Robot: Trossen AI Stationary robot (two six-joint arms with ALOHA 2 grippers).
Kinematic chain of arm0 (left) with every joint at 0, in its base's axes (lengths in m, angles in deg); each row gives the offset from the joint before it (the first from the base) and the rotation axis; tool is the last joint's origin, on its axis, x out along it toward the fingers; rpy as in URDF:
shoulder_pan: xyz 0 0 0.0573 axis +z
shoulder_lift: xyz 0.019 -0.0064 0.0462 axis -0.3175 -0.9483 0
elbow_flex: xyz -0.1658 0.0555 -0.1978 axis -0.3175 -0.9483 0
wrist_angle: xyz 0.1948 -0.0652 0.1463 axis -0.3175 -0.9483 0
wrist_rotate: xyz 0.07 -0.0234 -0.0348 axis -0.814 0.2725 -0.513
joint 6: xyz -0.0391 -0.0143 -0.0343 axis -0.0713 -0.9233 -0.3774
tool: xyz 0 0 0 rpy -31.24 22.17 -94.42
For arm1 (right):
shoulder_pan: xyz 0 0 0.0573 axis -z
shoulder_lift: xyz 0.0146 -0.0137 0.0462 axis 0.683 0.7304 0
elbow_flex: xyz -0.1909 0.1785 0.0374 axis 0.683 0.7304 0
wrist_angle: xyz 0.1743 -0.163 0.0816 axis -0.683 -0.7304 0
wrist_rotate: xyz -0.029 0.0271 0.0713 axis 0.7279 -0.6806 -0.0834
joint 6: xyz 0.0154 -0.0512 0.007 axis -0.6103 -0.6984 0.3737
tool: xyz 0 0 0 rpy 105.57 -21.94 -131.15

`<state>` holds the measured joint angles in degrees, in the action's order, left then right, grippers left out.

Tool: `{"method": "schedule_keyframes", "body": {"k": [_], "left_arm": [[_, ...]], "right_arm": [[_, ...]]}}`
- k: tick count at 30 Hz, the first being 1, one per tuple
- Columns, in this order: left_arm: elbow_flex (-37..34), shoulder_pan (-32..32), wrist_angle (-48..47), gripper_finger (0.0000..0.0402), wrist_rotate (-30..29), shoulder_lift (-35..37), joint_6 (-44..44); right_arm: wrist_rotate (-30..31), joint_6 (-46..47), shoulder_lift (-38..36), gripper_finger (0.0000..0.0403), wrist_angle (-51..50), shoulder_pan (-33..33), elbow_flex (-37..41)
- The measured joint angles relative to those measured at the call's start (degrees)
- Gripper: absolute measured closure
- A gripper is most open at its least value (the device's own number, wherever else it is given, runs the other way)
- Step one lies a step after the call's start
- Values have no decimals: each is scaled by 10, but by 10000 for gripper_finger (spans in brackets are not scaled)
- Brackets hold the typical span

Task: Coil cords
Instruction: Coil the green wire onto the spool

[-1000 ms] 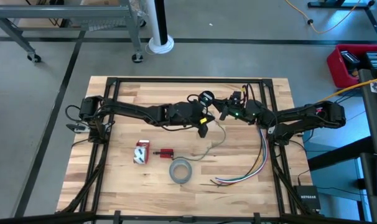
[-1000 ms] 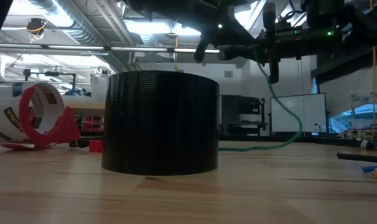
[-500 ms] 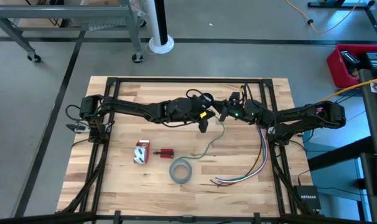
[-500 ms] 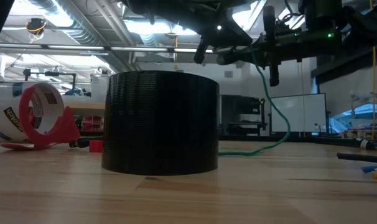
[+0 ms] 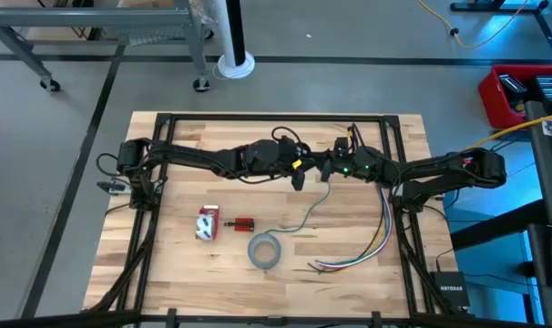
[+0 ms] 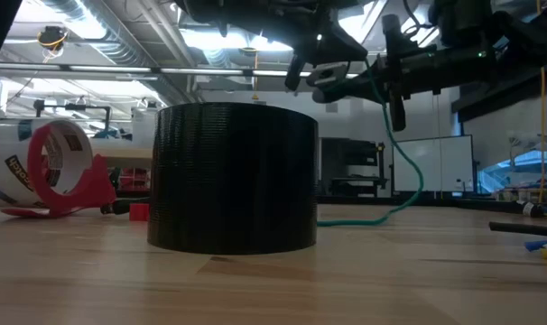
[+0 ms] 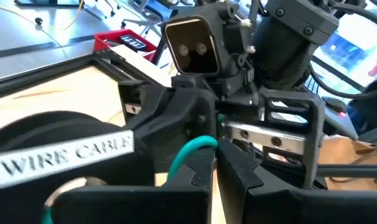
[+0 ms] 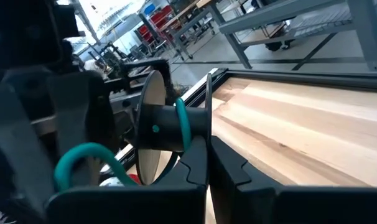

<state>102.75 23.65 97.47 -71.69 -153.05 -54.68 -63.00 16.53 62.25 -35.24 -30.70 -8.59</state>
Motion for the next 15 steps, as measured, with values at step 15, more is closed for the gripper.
{"method": "schedule_keyframes", "body": {"k": [15], "left_arm": [[0,24,6,401,-3,1,0]], "right_arm": [[-14,-1,0,401,-33,0,0]]}}
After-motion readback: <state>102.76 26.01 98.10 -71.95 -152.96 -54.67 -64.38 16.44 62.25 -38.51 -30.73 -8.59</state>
